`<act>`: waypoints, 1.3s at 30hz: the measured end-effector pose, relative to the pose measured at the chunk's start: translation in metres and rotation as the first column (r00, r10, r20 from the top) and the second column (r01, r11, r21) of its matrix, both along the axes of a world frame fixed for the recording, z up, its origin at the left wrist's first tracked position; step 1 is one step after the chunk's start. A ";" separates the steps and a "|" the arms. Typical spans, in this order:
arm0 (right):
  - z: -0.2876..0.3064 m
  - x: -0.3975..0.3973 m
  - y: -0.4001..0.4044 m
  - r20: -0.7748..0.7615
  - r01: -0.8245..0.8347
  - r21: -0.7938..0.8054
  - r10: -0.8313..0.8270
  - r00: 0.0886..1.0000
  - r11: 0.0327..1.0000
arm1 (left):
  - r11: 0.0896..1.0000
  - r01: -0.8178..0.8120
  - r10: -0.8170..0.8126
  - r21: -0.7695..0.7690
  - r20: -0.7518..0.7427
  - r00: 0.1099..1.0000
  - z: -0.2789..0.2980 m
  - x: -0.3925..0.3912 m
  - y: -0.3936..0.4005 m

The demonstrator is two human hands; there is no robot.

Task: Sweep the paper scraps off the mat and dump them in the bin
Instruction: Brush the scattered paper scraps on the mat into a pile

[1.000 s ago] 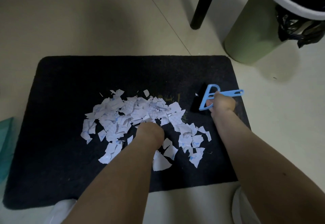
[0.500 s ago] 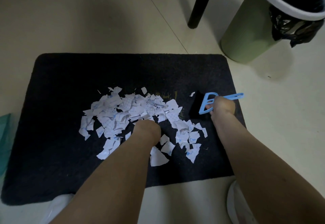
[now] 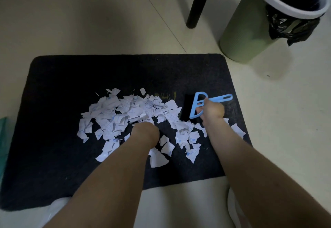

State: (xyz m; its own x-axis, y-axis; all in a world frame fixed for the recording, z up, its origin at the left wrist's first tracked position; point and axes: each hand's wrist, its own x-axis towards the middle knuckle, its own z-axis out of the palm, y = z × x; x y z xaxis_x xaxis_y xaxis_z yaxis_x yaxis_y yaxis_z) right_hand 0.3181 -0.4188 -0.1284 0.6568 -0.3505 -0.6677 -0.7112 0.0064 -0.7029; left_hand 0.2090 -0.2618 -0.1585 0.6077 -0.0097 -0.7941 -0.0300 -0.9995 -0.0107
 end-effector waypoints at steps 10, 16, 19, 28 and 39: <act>0.013 -0.059 -0.038 0.322 0.095 -0.117 -0.053 0.945 0.989 | 1.000 -0.007 0.007 0.009 0.064 0.998 0.006 -0.013 -0.004; 0.010 -0.086 -0.106 0.343 0.133 -0.512 0.060 0.937 0.848 | 0.999 -0.020 0.013 0.040 0.156 0.988 0.020 -0.013 -0.018; 0.011 -0.082 -0.117 0.303 0.123 -0.557 0.063 0.951 0.821 | 0.999 0.027 -0.036 0.037 0.286 0.957 0.030 -0.005 -0.041; 0.003 -0.074 -0.159 0.149 0.014 -0.702 0.128 0.980 0.712 | 0.957 0.289 -0.254 -0.037 0.380 0.889 0.017 0.010 -0.134; -0.013 -0.084 -0.107 0.045 -0.233 -0.700 0.367 0.929 0.675 | 0.970 0.242 -0.235 -0.009 0.212 0.949 -0.003 0.001 -0.143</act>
State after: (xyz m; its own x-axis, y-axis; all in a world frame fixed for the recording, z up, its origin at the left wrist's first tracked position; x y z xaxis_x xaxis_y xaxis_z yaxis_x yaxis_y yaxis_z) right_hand 0.2340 -0.5254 -0.1410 0.8837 -0.4227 -0.2008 -0.4601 -0.7064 -0.5379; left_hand 0.2104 -0.4044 -0.1612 0.7357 -0.1997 -0.6472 -0.2684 -0.9633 -0.0079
